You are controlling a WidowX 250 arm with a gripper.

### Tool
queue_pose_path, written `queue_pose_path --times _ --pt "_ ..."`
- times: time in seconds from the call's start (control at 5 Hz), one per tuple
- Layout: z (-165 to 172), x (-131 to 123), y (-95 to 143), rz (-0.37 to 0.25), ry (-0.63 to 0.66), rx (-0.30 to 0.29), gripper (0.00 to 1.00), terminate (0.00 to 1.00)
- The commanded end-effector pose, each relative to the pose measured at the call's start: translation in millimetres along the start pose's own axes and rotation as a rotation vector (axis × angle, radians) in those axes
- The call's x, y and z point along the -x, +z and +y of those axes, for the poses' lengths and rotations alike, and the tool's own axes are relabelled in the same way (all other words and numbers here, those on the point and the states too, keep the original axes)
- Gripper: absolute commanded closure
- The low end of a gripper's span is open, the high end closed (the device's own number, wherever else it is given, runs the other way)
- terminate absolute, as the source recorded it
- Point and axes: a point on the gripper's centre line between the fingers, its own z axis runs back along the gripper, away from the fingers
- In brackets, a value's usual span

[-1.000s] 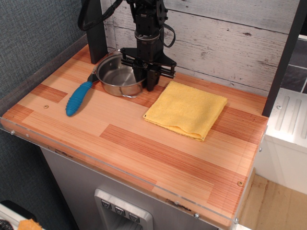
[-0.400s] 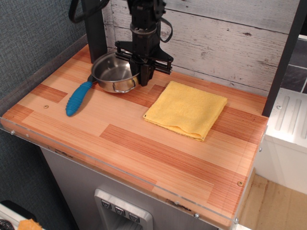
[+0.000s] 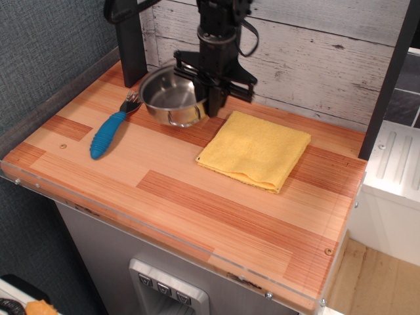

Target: Place pot on top of orange towel

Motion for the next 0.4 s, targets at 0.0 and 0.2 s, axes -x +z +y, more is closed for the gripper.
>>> queue_pose_path --times 0.0,0.2 --pt "-42 4 27 -0.092 -0.074 0.019 1.00 0.00" --pt "-63 7 32 -0.102 -0.129 0.012 1.00 0.00"
